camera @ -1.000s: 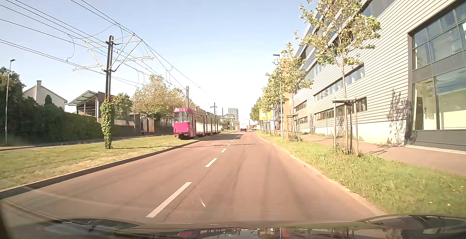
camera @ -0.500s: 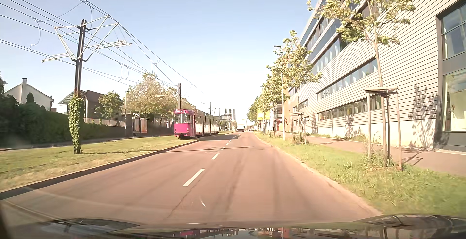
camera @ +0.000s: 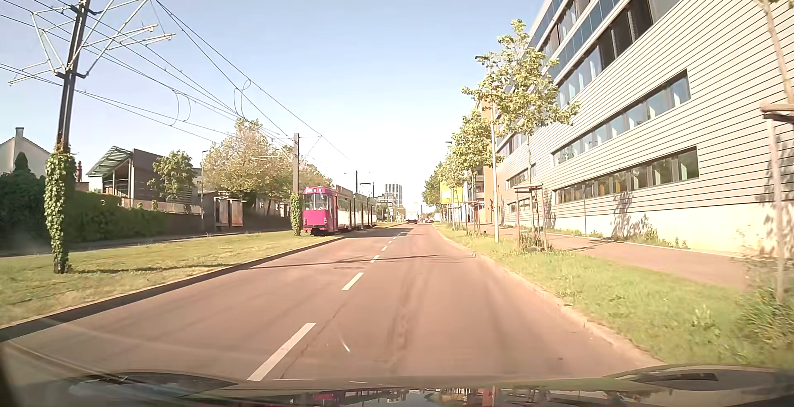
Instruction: Follow the waypoints while adhering to traffic rules and regulations
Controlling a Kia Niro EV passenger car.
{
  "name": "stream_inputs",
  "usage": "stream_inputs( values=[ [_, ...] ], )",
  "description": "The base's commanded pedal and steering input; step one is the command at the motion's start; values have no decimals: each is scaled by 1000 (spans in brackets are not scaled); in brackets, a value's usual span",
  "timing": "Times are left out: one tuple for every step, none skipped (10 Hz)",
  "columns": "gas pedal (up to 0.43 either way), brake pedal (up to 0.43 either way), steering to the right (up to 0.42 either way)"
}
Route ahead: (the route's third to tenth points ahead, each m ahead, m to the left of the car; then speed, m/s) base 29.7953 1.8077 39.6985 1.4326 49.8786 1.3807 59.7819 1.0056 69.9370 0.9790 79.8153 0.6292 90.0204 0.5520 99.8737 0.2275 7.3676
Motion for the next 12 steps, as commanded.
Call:
stream_inputs(
  values=[
    [197,0,-1],
    [197,0,-1],
    [189,0,-1],
    [189,0,-1],
    [177,0,-1],
    [177,0,-1],
    [177,0,-1],
    [177,0,0],
    [177,0,0],
    [177,0,0],
    [177,0,0],
    [177,0,0]
  ],
)
